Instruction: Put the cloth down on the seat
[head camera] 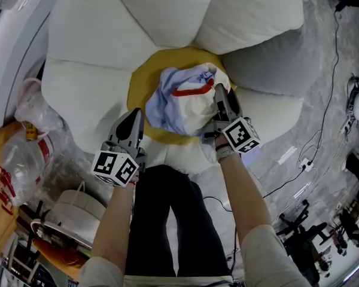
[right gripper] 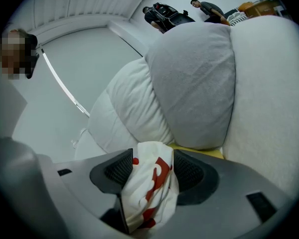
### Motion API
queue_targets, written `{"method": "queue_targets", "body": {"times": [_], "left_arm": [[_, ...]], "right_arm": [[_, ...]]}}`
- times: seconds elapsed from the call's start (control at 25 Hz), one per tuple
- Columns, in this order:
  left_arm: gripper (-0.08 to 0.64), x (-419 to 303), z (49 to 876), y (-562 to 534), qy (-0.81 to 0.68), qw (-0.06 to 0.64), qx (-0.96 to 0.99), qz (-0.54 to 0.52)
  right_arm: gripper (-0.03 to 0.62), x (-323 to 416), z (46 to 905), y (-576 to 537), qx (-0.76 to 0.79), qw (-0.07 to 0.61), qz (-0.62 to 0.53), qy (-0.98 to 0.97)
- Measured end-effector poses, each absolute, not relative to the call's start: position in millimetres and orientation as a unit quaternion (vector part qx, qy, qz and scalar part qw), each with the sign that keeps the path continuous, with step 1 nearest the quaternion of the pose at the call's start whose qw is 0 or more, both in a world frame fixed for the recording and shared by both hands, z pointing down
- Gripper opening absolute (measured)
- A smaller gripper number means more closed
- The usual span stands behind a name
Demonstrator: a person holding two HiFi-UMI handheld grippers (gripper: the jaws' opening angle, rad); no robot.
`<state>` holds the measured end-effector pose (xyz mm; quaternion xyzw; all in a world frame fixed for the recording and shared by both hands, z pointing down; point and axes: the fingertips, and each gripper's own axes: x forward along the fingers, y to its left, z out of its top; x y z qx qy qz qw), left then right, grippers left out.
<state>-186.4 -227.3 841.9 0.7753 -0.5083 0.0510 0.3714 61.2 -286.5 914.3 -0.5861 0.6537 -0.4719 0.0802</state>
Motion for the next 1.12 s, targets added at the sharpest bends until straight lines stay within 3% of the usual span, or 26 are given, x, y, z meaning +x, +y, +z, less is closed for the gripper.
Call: {"method": "queue_targets", "body": {"times": [0.8,1.04,1.12], "left_arm": [[0.014,-177.5,792.9,-227.1,-0.502,0.37,0.78,0.041],[0.013,-179.6,776.5,-227.1,-0.508,0.366,0.779,0.037],[0.012,-180.3,775.5,-221.7,-0.509,0.368,0.778,0.036]], "right_arm": [[0.246,50.6,858.4,-286.2,-0.547,0.027,-0.439,0.712],[0.068,44.0,848.5,-282.3,-0.532,0.0,-0.431,0.729],[0.034,40.8,845.9,-275.8,-0.522,-0.003,-0.434,0.734]]}}
